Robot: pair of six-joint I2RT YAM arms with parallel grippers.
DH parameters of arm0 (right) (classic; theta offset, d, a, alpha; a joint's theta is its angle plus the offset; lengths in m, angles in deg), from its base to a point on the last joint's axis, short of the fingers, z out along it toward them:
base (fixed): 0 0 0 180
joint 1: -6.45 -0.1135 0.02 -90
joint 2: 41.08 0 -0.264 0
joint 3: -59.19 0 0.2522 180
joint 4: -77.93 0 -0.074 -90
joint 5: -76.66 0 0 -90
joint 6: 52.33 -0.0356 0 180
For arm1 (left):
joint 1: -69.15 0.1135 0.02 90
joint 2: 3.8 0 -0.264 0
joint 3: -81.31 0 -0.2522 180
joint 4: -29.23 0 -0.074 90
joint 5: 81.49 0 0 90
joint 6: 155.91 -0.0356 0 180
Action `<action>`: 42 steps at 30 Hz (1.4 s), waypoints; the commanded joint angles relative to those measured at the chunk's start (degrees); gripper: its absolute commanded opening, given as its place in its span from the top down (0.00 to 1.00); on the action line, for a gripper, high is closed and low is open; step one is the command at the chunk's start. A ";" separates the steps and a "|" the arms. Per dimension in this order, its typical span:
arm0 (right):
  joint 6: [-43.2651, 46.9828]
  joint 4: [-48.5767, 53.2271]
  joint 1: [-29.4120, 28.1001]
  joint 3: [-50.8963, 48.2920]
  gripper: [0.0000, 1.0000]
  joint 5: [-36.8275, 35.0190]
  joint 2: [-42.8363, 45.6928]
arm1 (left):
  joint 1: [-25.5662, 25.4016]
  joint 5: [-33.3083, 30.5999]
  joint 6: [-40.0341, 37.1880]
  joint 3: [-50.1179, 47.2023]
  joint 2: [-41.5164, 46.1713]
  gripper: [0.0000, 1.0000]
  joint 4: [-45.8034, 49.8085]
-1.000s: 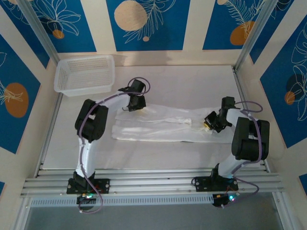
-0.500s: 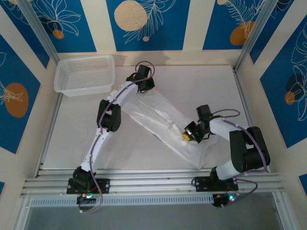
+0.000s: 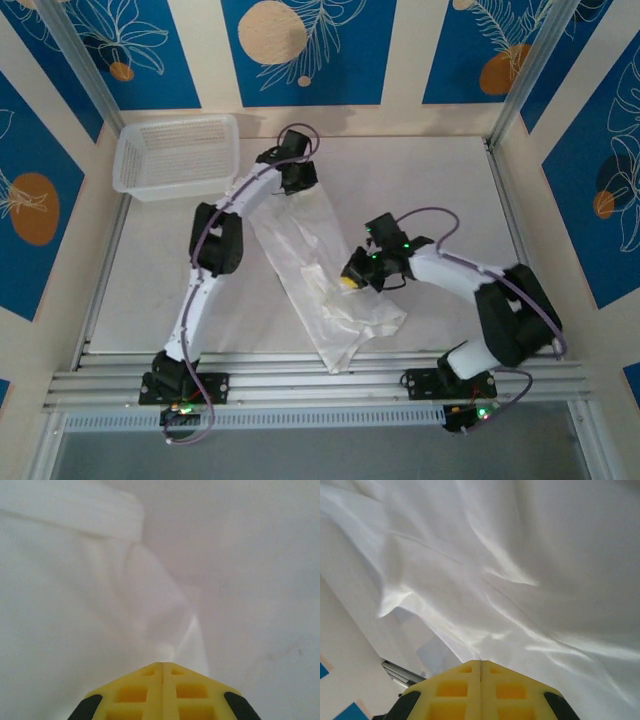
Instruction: Fold the inside-out t-shirt
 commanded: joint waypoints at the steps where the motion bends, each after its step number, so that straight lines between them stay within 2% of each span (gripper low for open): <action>1: 12.50 6.23 1.18 -2.33 1.00 -3.43 4.91 | 0.00 -7.88 -5.80 -11.27 12.54 1.00 1.24; 4: 19.51 7.69 0.09 -2.77 1.00 -4.39 7.81 | 0.81 -10.97 -6.60 -19.29 16.21 1.00 2.01; 7: 23.10 7.24 -1.33 -3.51 1.00 -5.39 9.03 | 1.68 -11.83 -7.69 -22.39 15.46 1.00 0.24; 12: 24.47 6.27 -2.59 -4.19 1.00 -5.05 7.44 | 3.31 -10.73 -8.62 -16.09 7.49 1.00 -0.76; 18: 24.63 4.19 -3.10 -4.22 1.00 0.01 2.88 | 3.82 -14.00 -7.68 -10.36 0.51 1.00 -1.89; 21: 24.86 4.57 -4.45 -2.64 1.00 -0.09 -1.21 | 3.91 -10.73 -7.42 -5.90 -3.95 1.00 -1.78; 25: 23.09 5.03 -5.93 0.27 1.00 -1.00 -8.94 | 3.67 -0.83 -5.76 4.26 -12.45 1.00 -2.04; 29: 20.44 2.33 -6.11 2.27 1.00 2.14 -14.04 | 2.97 6.45 -1.71 22.08 -23.34 1.00 -0.06; 31: 20.10 2.09 -6.46 4.29 1.00 3.25 -15.83 | 2.49 10.13 1.74 26.62 -27.13 1.00 -4.81; 34: 18.59 1.58 -6.56 7.31 1.00 5.55 -17.92 | 1.70 13.57 8.16 27.34 -29.45 1.00 -16.16; 37: 11.98 -3.72 -6.86 8.55 1.00 10.21 -19.93 | 0.40 11.91 10.25 30.40 -31.21 1.00 -22.80; 39: 6.13 -10.94 -7.55 8.21 1.00 13.22 -21.62 | -0.67 9.07 9.43 31.49 -31.02 1.00 -25.27; 42: 6.31 -9.45 -9.13 12.56 1.00 11.60 -24.10 | -1.61 5.87 7.31 31.50 -29.02 1.00 -28.54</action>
